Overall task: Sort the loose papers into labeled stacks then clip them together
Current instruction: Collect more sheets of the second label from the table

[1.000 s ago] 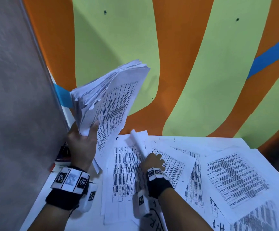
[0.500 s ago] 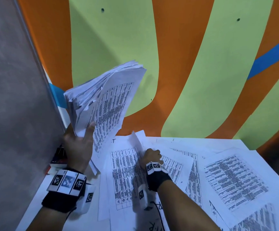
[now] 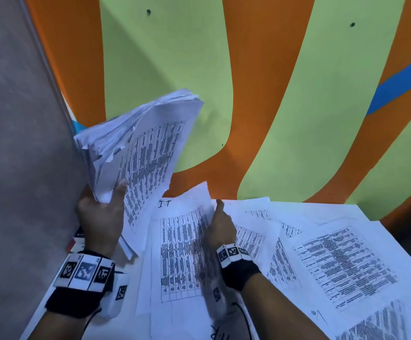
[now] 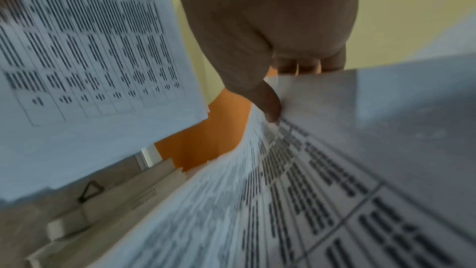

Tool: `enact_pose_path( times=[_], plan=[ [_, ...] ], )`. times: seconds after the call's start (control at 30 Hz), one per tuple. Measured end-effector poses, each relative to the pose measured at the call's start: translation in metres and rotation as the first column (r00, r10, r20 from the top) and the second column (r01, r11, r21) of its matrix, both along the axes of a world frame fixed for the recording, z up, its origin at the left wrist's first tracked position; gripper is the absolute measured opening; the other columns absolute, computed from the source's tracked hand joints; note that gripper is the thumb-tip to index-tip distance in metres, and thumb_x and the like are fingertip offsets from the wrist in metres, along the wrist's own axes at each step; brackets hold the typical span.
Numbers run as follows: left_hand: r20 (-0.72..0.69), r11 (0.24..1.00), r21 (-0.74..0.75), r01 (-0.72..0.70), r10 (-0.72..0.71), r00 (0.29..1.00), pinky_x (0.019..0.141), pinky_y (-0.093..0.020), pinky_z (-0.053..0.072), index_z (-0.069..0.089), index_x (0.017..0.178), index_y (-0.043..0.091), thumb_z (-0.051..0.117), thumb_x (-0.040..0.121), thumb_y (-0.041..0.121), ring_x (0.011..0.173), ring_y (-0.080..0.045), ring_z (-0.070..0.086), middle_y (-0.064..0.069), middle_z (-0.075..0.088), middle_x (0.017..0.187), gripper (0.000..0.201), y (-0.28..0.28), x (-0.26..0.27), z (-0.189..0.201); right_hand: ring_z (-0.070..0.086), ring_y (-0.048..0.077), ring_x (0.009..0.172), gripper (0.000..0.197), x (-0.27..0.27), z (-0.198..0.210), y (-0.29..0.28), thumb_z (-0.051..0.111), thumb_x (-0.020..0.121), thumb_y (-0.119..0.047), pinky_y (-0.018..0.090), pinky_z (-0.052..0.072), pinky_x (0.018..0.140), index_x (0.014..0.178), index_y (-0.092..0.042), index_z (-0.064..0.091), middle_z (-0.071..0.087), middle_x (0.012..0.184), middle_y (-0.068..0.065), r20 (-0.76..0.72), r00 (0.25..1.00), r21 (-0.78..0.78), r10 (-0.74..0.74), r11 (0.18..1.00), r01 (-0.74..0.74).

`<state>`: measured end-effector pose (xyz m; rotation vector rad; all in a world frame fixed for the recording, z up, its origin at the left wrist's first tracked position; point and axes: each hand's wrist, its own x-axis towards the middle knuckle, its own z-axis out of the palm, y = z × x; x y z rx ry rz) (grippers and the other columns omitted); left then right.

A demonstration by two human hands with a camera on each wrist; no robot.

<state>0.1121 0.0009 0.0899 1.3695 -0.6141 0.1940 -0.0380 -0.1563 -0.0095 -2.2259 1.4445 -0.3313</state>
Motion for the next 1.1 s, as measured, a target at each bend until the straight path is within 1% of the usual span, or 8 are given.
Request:
enact_pose_path(
  times=[0.1,0.2,0.33,0.5,0.67,0.93,1.03,1.1],
  plan=[
    [-0.021,1.000,0.012,-0.010,0.011,1.000,0.098,-0.043,0.049,0.062,0.115,0.004,0.074,0.081,0.018,0.106,-0.018,0.063,-0.005,0.064,0.115,0.038,-0.001,-0.003,0.005,0.064,0.033,0.086,0.011,-0.021,0.026,-0.008,0.058,0.079,-0.005,0.030,0.040,0.062,0.089,-0.006,0.060,0.066,0.090,0.018,0.212,0.977,0.006,-0.025,1.000,0.024],
    [-0.034,1.000,0.019,-0.007,0.008,0.999,0.099,-0.042,0.049,0.062,0.116,0.003,0.074,0.081,0.021,0.108,-0.017,0.062,-0.004,0.063,0.117,0.042,-0.001,-0.004,0.007,0.056,0.022,0.060,0.025,-0.063,0.039,-0.022,0.067,0.080,-0.013,0.026,0.034,0.051,0.058,-0.011,0.054,0.059,0.062,0.010,0.354,0.909,0.143,-0.222,0.973,0.182],
    [-0.034,1.000,0.010,-0.011,0.012,0.999,0.098,-0.041,0.050,0.062,0.116,0.002,0.075,0.081,0.020,0.109,-0.019,0.063,-0.004,0.063,0.118,0.041,-0.005,-0.004,0.010,0.066,0.029,0.076,0.030,-0.127,0.008,-0.026,0.070,0.080,-0.027,0.027,0.048,0.067,0.077,0.003,0.068,0.069,0.079,0.019,0.208,0.880,0.330,-0.427,0.878,0.348],
    [-0.013,0.999,0.035,-0.024,0.024,1.000,0.095,-0.043,0.051,0.064,0.113,-0.002,0.076,0.079,0.028,0.107,-0.022,0.064,-0.010,0.065,0.117,0.046,-0.013,-0.007,0.009,0.044,0.037,0.120,0.053,-0.124,-0.017,0.001,0.063,0.081,-0.039,0.040,0.042,0.096,0.119,-0.004,0.048,0.043,0.130,0.024,-0.186,0.871,0.334,-0.455,0.804,0.491],
    [-0.050,0.998,0.061,-0.015,0.018,0.999,0.091,-0.042,0.053,0.065,0.111,0.003,0.076,0.076,0.038,0.102,-0.022,0.067,-0.007,0.068,0.109,0.050,-0.019,-0.015,0.007,0.040,0.041,0.126,0.062,-0.100,-0.014,0.010,0.060,0.086,-0.024,0.045,0.038,0.102,0.139,-0.007,0.032,0.035,0.139,0.024,-0.125,0.919,0.319,-0.374,0.862,0.394],
    [-0.056,0.997,0.077,-0.001,0.005,0.998,0.091,-0.046,0.053,0.066,0.106,0.011,0.076,0.080,0.021,0.096,-0.021,0.066,-0.004,0.067,0.106,0.030,-0.016,-0.026,0.011,0.063,0.036,0.103,0.091,-0.115,0.001,-0.013,0.072,0.072,0.002,0.038,0.051,0.083,0.143,-0.006,0.015,0.061,0.114,0.022,0.085,0.898,0.337,-0.431,0.861,0.382],
    [-0.063,0.997,0.074,0.012,-0.007,0.998,0.094,-0.047,0.052,0.065,0.111,0.005,0.077,0.078,0.024,0.103,-0.021,0.066,-0.007,0.068,0.111,0.040,-0.015,-0.022,0.010,0.064,0.036,0.100,0.046,-0.138,0.019,-0.048,0.076,0.070,-0.007,0.035,0.050,0.078,0.109,0.002,0.053,0.066,0.104,0.022,0.060,0.922,0.247,-0.383,0.900,0.358],
    [-0.060,0.998,0.067,0.018,-0.014,0.998,0.095,-0.047,0.051,0.064,0.114,0.003,0.078,0.078,0.026,0.106,-0.020,0.066,-0.008,0.068,0.113,0.045,-0.016,-0.020,0.010,0.066,0.035,0.097,0.031,-0.147,0.020,-0.074,0.077,0.069,-0.015,0.033,0.052,0.074,0.091,0.001,0.063,0.068,0.101,0.023,0.009,0.937,0.223,-0.349,0.914,0.338]
  ],
)
